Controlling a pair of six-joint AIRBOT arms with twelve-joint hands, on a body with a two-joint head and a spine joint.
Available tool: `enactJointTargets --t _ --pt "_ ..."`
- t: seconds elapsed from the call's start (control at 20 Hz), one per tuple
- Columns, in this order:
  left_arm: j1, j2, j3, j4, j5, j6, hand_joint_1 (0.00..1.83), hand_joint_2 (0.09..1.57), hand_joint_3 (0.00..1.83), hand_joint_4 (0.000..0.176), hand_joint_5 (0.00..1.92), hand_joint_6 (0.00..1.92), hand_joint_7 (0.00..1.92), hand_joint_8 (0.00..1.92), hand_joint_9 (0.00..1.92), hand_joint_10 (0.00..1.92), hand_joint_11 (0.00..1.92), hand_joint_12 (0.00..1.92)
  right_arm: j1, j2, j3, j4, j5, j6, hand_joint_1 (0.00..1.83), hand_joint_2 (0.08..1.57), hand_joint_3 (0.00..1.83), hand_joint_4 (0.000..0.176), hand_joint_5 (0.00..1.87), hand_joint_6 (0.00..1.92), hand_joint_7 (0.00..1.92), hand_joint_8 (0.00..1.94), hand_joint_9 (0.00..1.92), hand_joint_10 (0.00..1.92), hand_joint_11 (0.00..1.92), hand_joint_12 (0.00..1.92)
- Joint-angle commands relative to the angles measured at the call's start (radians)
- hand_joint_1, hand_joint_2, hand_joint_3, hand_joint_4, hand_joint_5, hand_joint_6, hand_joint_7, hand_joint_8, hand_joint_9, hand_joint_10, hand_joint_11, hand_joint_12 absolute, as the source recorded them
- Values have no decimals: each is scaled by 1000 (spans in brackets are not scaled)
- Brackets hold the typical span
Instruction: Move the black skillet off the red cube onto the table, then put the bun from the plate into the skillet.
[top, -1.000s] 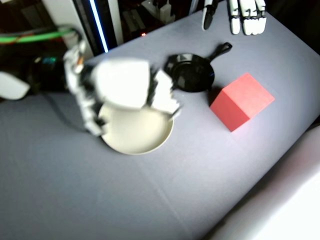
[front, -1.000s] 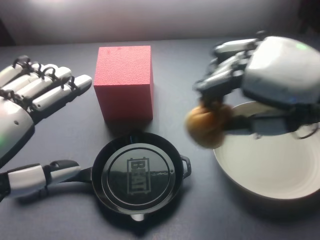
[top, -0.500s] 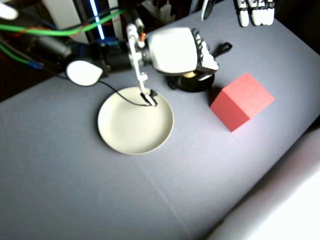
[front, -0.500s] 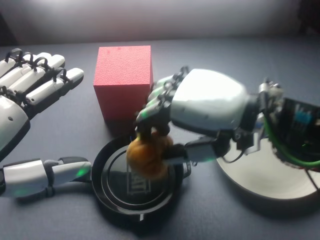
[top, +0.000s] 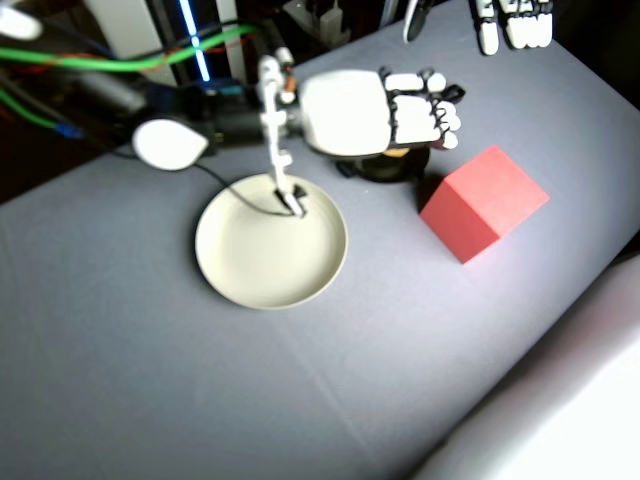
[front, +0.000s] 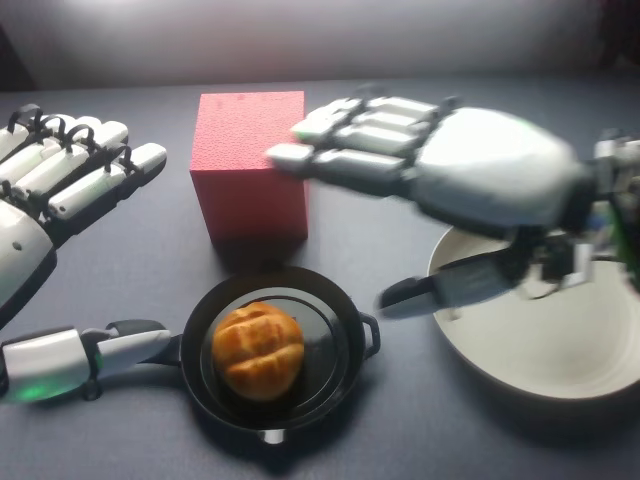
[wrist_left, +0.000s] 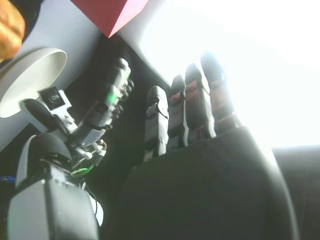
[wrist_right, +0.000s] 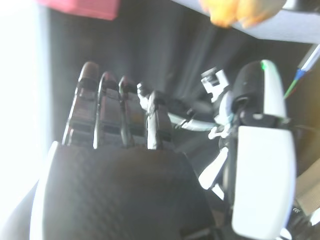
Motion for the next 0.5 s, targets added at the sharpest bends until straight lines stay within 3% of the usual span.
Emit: enactJointTargets --t 0.0,0.05,0.1,0.15,0.2,0.25,0.3,0.35,0.4,0.45 --pt "-3 11 1 5 -142 -1 353 1033 0 71 123 1 74 0 87 0 0 373 -8 21 -9 52 172 6 1031 902 0 93 0 0 21 5 16 4 0 18" --pt "3 12 -1 1 -147 -1 339 1032 0 67 130 4 72 0 83 0 0 377 -35 52 -20 87 223 6 997 905 1 84 0 0 39 11 21 6 0 3" --pt "9 13 -2 -6 -157 -2 344 1035 1 82 149 8 91 5 90 2 0 395 -69 83 -32 132 286 6 901 898 0 75 0 0 43 11 31 9 39 18" --pt "12 13 -3 -9 -164 -2 337 1042 2 76 174 11 117 7 118 8 0 480 -99 106 -42 163 332 6 873 875 0 126 0 0 34 5 7 1 7 3" --pt "13 14 -3 -11 -174 -2 339 1043 1 78 184 10 125 5 134 10 0 537 -140 133 -57 214 406 6 841 859 0 149 0 0 32 3 1 0 1 0" --pt "13 14 -3 -11 -186 -2 326 1040 0 92 179 5 121 2 153 11 0 565 -182 158 -73 261 483 6 813 849 0 139 0 0 56 12 27 10 8 3" --pt "11 14 -1 -11 -210 -2 287 1110 14 129 108 0 119 0 172 7 0 582 -253 190 -100 327 604 0 761 923 4 119 65 5 173 7 154 15 66 31" --pt "9 13 0 -11 -215 -2 287 1110 14 129 108 0 119 0 172 7 0 582 -264 195 -106 337 624 -4 761 923 4 119 65 5 173 7 154 15 66 31" --pt "5 12 2 -11 -230 -2 305 1114 4 103 157 3 230 5 274 14 0 788 -300 213 -127 365 685 -17 748 991 8 95 81 2 182 2 173 8 90 43" --pt "-2 10 6 -6 -246 -6 302 1188 17 0 114 6 296 10 325 16 0 926 -336 231 -150 393 757 -38 517 1129 18 79 108 1 231 2 232 7 162 72"
